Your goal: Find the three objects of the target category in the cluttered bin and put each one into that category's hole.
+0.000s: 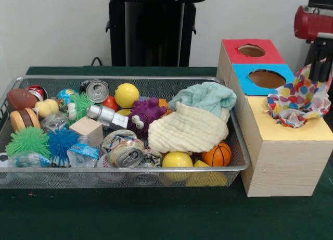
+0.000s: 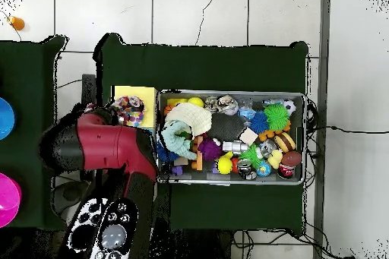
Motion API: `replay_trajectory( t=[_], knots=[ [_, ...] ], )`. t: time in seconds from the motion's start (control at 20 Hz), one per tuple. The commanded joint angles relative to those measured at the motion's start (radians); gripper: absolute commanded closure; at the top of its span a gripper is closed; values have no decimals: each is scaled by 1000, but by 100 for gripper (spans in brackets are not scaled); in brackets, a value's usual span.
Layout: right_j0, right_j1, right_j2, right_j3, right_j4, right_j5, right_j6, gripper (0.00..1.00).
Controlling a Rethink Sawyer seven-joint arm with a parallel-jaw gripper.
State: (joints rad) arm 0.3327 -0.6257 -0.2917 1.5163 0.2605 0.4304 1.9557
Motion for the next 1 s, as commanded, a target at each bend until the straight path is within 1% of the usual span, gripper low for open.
replay_trajectory(
  t=[0.05, 0.2, 0.55, 0.75, 1.0],
  knots=[
    [-30, -103, 43, 136, 31, 97, 180, 100],
    [-41, -116, 57, 146, 32, 97, 169, 100],
    [-60, -83, 77, 155, 19, 35, 162, 100],
    [-52, -81, 76, 153, 23, 42, 177, 100],
    [-30, -103, 61, 166, 19, 69, 186, 100]
  ],
)
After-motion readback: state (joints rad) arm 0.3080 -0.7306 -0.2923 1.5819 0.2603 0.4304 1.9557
